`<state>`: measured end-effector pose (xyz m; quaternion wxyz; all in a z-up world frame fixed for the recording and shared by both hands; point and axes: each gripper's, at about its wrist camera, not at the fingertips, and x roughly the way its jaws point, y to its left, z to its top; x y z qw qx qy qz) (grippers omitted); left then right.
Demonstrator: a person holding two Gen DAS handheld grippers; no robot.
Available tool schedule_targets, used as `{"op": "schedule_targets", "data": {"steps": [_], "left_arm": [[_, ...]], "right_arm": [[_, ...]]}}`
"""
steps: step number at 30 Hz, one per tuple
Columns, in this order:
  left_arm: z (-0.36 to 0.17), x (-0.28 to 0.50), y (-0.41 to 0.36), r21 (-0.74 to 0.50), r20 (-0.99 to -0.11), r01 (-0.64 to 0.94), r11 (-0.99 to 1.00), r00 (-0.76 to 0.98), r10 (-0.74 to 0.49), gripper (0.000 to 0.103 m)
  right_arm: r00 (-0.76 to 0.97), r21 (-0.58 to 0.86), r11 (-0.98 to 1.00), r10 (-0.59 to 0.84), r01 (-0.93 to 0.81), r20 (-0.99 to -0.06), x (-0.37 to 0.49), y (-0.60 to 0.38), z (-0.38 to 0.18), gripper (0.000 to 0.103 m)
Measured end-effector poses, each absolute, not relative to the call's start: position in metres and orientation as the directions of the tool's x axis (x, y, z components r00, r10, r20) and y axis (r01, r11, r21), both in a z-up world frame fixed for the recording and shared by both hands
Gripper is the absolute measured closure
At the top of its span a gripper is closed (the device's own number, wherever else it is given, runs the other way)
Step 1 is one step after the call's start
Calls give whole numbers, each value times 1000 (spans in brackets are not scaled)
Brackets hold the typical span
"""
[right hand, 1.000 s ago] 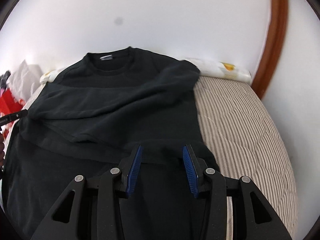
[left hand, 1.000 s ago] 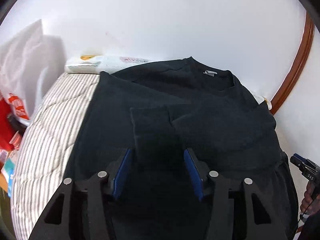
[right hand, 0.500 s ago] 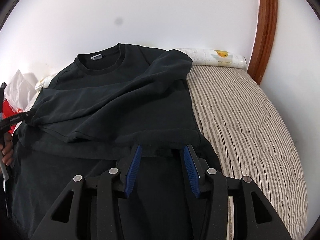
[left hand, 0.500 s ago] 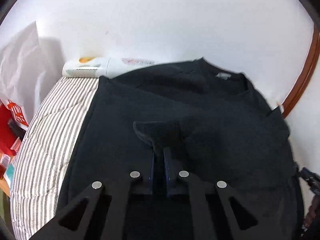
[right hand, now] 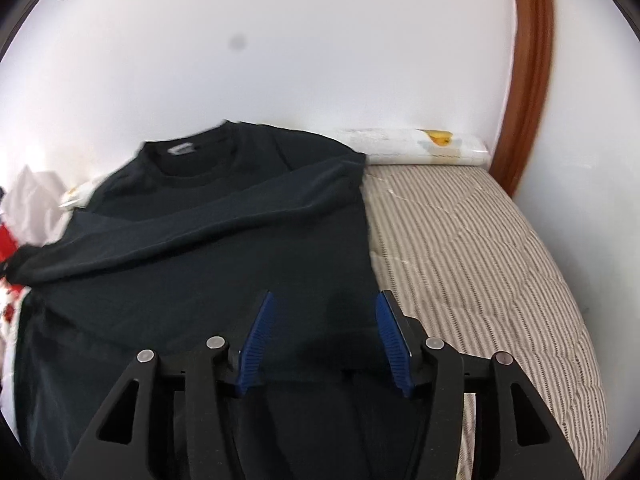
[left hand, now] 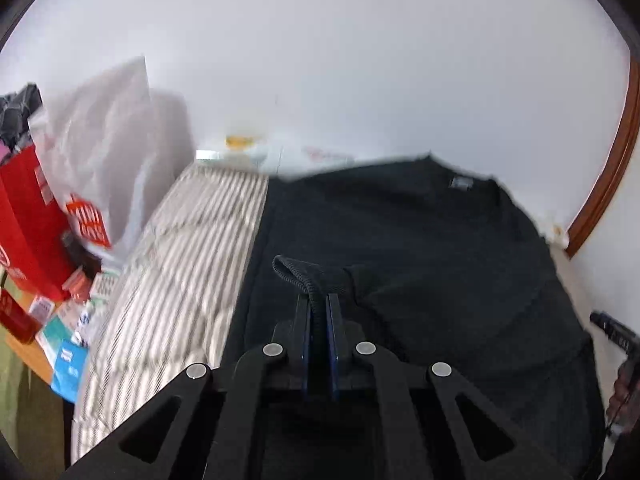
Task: Fold small clothes
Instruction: 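Grasp the folded sleeve edge with the left tool and pull it straight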
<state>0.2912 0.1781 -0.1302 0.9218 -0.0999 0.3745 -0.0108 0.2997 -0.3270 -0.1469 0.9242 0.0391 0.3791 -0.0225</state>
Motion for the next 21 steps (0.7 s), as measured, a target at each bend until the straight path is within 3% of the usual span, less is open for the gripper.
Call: {"op": "schedule_targets", "data": {"steps": [6, 12, 21], "left_arm": [[-160, 296, 176, -208, -741, -83, 975, 664, -101, 94], [-152, 287, 181, -200, -742, -130, 971, 668, -63, 86], [-131, 241, 180, -194, -730, -137, 971, 682, -50, 86]], "right_arm": [[614, 24, 990, -66, 137, -787, 319, -341, -184, 50], [669, 46, 991, -51, 127, -742, 296, -349, -162, 49], [709, -21, 992, -105, 126, -697, 235, -362, -132, 49]]}}
